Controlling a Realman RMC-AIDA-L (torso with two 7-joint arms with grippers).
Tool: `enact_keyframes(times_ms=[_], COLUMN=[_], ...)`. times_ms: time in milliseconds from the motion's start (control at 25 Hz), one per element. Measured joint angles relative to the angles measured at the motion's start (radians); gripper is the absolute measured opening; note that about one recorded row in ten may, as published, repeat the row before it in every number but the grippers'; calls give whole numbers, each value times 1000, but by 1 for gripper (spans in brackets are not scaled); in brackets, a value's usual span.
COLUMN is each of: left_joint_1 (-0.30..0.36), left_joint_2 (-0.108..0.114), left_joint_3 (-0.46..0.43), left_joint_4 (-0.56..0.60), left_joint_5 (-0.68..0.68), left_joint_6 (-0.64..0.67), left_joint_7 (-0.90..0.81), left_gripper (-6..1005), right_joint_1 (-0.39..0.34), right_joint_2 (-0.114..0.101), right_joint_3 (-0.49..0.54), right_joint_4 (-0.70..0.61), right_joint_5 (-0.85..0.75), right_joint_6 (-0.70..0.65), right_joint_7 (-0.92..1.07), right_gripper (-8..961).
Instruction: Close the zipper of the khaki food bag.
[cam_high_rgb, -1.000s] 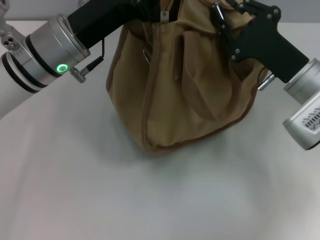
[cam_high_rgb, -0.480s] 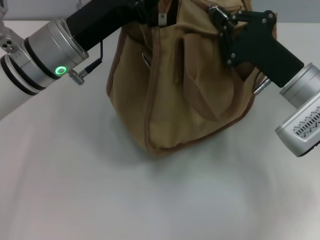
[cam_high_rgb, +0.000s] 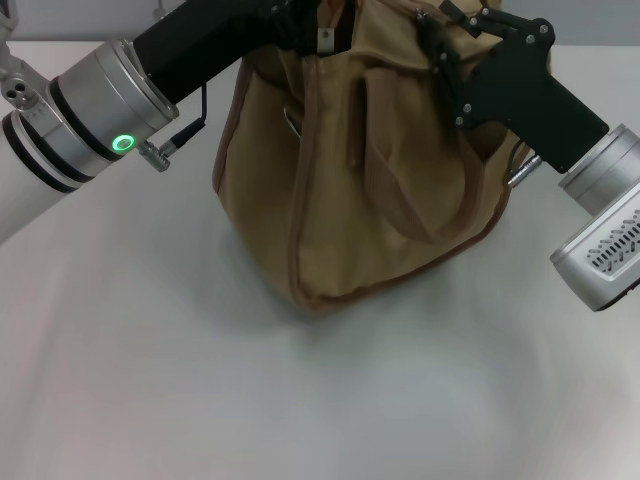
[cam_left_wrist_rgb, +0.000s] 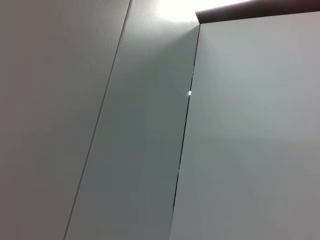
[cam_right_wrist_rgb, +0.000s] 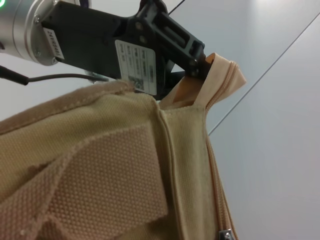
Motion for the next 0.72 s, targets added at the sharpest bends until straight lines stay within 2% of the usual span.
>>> enact_keyframes(times_ms=[400,720], left_joint_1=[-3,-18], left_joint_2=[0,0], left_joint_3=[0,4], left_joint_4=[0,-1], left_joint_5=[-3,-13], left_joint_6=[3,9], left_joint_7=[0,-7], left_gripper=[61,63], right_joint_1=[9,18], right_joint_2=[0,0], right_joint_3=[5,-3], right_joint_4=[-1,-2], right_joint_5=[1,-5], right_joint_6=[11,40], right_joint_7=[38,69], right_gripper=[216,303])
